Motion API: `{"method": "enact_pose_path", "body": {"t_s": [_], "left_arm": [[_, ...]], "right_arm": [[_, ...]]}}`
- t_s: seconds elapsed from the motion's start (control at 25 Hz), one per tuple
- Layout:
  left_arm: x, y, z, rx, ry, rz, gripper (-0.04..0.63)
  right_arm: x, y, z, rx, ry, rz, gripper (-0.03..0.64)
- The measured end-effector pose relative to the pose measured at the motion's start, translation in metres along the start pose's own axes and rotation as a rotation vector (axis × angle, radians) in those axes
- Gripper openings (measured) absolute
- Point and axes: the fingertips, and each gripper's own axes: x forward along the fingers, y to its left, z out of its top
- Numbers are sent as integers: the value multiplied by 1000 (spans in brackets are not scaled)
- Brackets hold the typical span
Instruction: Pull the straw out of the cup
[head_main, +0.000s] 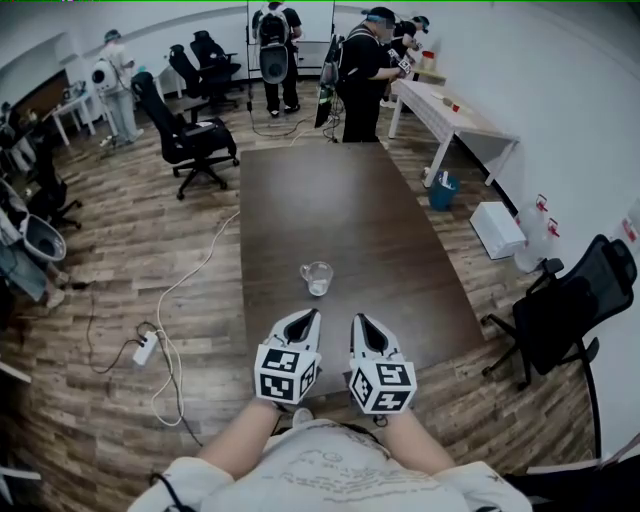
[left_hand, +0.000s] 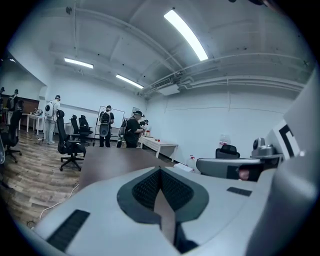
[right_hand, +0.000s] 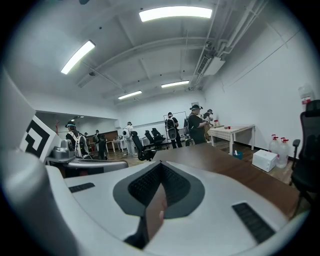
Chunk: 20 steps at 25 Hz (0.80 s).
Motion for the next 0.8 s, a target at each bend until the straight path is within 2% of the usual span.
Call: {"method": "enact_pose_path", "body": {"t_s": [0.4, 0.8], "left_arm": [[56, 26, -8, -4, 55, 1, 0], [123, 24, -31, 100, 127, 55, 0]], "right_arm": [[44, -36, -6, 7, 57, -28, 15], [78, -86, -4, 28, 90, 74, 15]]}}
